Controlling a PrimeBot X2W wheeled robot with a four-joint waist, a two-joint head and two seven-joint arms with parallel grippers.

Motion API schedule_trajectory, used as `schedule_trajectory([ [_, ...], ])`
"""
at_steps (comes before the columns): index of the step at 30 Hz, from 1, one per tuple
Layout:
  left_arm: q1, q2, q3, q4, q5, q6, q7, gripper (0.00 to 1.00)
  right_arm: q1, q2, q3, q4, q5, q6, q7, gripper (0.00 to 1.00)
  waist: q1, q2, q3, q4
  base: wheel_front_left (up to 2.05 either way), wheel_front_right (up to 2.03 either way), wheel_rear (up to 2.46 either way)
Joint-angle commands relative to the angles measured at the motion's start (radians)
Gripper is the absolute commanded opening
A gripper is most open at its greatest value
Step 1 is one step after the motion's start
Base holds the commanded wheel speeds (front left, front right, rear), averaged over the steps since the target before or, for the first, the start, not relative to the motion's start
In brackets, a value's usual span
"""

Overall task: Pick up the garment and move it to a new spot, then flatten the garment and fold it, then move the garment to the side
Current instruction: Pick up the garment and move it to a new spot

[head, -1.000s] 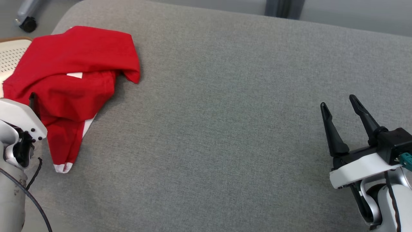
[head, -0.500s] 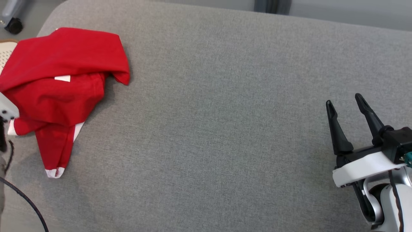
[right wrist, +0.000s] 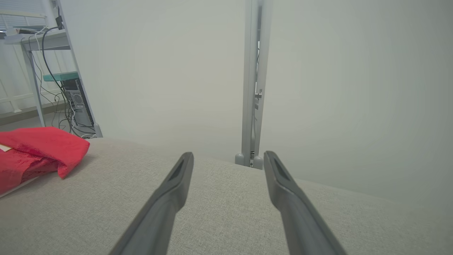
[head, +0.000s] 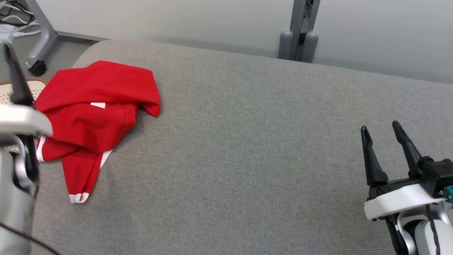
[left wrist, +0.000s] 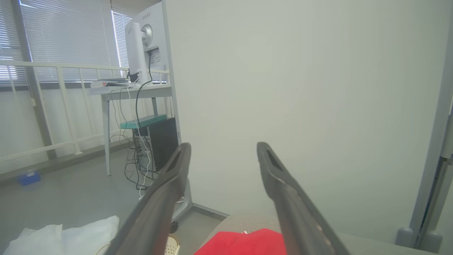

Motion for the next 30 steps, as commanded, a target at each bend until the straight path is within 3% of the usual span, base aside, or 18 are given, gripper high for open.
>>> schedule_trajectory([
  [1, 0.049, -0.001, 0.001, -0.042, -0.003, 0.014, 0.003, 1.0, 0.014, 0.0, 0.002, -0.002, 0.006, 0.002, -0.006, 1.0, 0.0, 0.0, -0.026, 0.009, 0.0, 0.0, 0.0],
  [8, 0.33, -0.031, -0.012, -0.269, -0.007, 0.07, 0.026, 1.0, 0.039, 0.013, 0.006, 0.007, 0.006, 0.002, -0.009, 1.0, 0.0, 0.0, -0.072, 0.026, 0.0, 0.0, 0.0],
  [15, 0.517, -0.039, -0.039, -0.349, -0.002, 0.086, 0.035, 1.0, 0.071, 0.021, 0.016, 0.026, 0.019, 0.002, -0.011, 1.0, 0.0, 0.0, -0.117, 0.034, 0.0, 0.0, 0.0],
  [21, 0.579, -0.045, -0.056, -0.359, -0.005, 0.064, 0.018, 1.0, 0.095, 0.026, 0.019, 0.036, 0.023, 0.002, -0.013, 1.0, 0.0, 0.0, -0.137, 0.044, 0.0, 0.0, 0.0],
  [30, 0.543, -0.071, -0.02, -0.261, 0.0, 0.008, -0.013, 1.0, 0.098, 0.027, 0.029, 0.042, 0.027, 0.002, -0.016, 1.0, 0.0, 0.0, -0.142, 0.05, 0.0, 0.0, 0.0],
])
